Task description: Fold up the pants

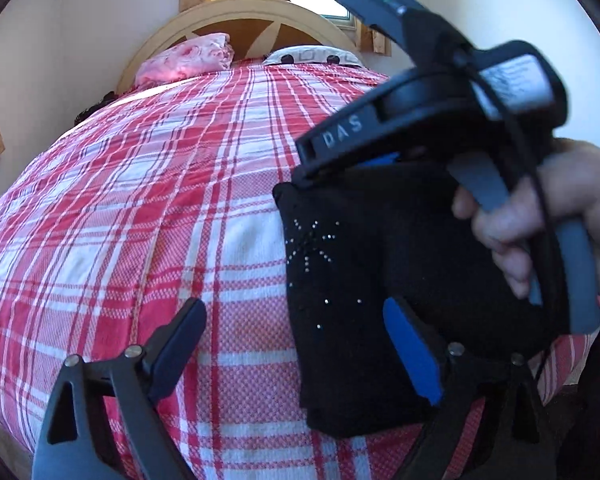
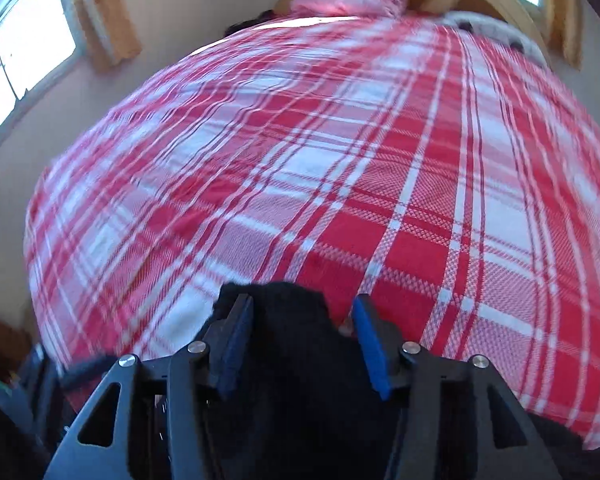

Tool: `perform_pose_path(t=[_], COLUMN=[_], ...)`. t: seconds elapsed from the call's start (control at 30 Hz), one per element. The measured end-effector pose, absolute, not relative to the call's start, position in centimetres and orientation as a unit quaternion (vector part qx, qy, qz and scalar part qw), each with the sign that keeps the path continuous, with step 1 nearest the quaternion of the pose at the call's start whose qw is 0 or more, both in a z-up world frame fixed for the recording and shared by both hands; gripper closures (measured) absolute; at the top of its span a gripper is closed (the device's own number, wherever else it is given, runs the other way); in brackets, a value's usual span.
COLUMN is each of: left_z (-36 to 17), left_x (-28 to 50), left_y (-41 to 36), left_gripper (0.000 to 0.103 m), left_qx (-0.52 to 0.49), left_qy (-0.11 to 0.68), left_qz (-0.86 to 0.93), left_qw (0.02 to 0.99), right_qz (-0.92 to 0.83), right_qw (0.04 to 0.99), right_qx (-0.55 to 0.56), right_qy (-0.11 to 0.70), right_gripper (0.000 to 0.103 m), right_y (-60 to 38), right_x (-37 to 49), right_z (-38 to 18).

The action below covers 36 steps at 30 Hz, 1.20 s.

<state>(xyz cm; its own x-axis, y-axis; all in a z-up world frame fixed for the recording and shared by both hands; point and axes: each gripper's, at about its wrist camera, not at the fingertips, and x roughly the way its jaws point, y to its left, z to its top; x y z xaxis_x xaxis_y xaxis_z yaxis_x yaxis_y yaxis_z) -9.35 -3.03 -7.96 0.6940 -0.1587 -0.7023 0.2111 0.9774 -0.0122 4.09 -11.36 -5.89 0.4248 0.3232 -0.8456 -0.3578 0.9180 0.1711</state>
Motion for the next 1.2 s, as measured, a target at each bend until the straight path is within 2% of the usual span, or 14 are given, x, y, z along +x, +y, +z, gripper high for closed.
perform_pose_path(t=[0.17, 0.27, 0.37, 0.47, 0.63, 0.73, 0.83, 1.0, 1.07, 1.1, 1.2], left_z=[-7.8, -7.9, -8.0, -8.4, -8.1, -8.1, -8.1, -8.0, -8.2, -8.2, -8.0], left_x=[-10.1, -10.2, -10.7, -11.3, -12.3, -12.6, -12.6, -13.0, -12.9, -13.0, -13.3], left_y=[-2.6, -2.4, -2.8, -2.9, -3.3, -3.1, -3.1, -3.5, -3.9, -3.9, -4.3], left_gripper=[0.011, 0.011, 0.014, 0.015, 0.016, 0.016, 0.016, 0.016, 0.016, 0.016, 0.016], left_qx=[0.031, 0.018, 0.028, 0.025, 0.031, 0.027, 0.022, 0.036, 0.041, 0.041, 0.046], left_qy=[0.375, 0.384, 0.379, 0.379, 0.379, 0.38, 0.383, 0.377, 0.384, 0.386, 0.388], left_qz=[-0.119, -0.122, -0.12, -0.115, -0.115, -0.121, -0.118, -0.111, -0.11, -0.11, -0.115], left_qw=[0.919, 0.915, 0.917, 0.918, 0.918, 0.917, 0.916, 0.919, 0.916, 0.915, 0.913], right_qz=[0.177, 0.268, 0.299, 0.24, 0.189, 0.051, 0.114, 0.225, 0.197, 0.147, 0.126], right_qw=[0.864, 0.849, 0.803, 0.769, 0.798, 0.844, 0.862, 0.841, 0.824, 0.815, 0.811], right_qx=[-0.004, -0.007, -0.167, -0.284, -0.136, -0.138, -0.018, -0.081, -0.177, -0.246, -0.188], right_qy=[0.471, 0.456, 0.487, 0.52, 0.556, 0.515, 0.493, 0.486, 0.501, 0.504, 0.539], right_gripper=[0.05, 0.051, 0.058, 0.059, 0.059, 0.059, 0.059, 0.059, 0.058, 0.05, 0.049], right_y=[-11.7, -9.8, -5.0, -3.3, -8.1, -11.9, -14.3, -8.9, -6.5, -5.5, -6.2], right_x=[4.0, 3.1, 1.5, 2.0, 6.4, 8.2, 6.5, 2.7, 1.7, 2.0, 4.2], right_z=[-3.8, -0.3, -1.1, -4.1, -4.0, -3.1, -0.6, -0.3, -2.7, -4.5, -5.3])
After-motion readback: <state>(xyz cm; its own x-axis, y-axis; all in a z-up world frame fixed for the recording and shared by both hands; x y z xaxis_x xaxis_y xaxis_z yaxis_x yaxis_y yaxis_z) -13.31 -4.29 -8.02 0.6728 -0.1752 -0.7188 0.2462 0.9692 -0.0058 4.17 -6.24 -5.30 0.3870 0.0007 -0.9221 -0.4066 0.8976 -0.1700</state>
